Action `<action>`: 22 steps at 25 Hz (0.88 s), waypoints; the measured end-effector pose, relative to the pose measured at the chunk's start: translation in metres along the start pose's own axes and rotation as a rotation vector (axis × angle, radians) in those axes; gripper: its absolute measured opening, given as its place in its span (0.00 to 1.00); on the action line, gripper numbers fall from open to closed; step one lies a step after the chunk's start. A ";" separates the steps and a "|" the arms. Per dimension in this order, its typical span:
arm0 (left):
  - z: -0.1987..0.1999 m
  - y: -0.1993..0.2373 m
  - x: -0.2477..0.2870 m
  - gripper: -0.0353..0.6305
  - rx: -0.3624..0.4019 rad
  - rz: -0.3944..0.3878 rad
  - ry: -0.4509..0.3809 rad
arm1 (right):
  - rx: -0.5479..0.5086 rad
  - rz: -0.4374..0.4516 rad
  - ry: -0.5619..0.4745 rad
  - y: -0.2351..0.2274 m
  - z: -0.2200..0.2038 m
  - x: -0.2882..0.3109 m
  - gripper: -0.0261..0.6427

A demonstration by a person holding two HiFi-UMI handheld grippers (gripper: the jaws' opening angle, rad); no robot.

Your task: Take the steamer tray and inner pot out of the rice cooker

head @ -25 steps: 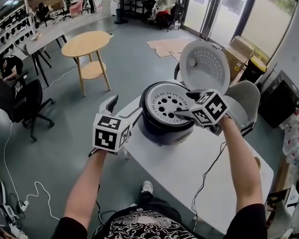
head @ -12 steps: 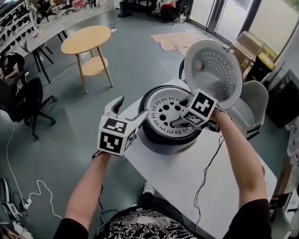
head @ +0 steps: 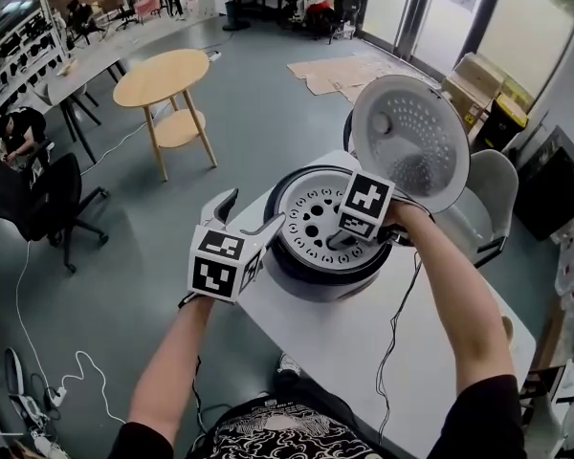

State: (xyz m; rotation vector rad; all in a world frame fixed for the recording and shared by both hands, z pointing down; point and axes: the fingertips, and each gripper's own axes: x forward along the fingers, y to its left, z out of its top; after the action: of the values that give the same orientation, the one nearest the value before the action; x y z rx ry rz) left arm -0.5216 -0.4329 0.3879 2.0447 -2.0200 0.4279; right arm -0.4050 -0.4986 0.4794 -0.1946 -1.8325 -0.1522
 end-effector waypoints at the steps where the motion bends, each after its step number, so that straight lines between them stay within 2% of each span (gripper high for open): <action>1: -0.003 0.004 -0.002 0.63 0.000 0.001 0.000 | -0.005 0.004 0.014 0.002 0.004 0.004 0.60; 8: 0.007 0.002 0.002 0.63 -0.001 0.016 0.001 | -0.070 0.003 0.118 -0.005 -0.003 0.007 0.55; 16: 0.000 0.014 -0.011 0.63 -0.011 0.035 0.006 | -0.050 0.041 0.146 -0.001 -0.001 0.012 0.52; 22: 0.001 0.008 -0.030 0.63 -0.011 0.033 -0.015 | -0.086 -0.027 0.158 0.007 0.002 -0.009 0.51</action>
State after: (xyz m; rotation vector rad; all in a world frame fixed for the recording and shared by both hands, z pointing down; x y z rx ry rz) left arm -0.5300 -0.4055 0.3761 2.0161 -2.0625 0.4080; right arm -0.4032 -0.4917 0.4702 -0.2124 -1.6729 -0.2582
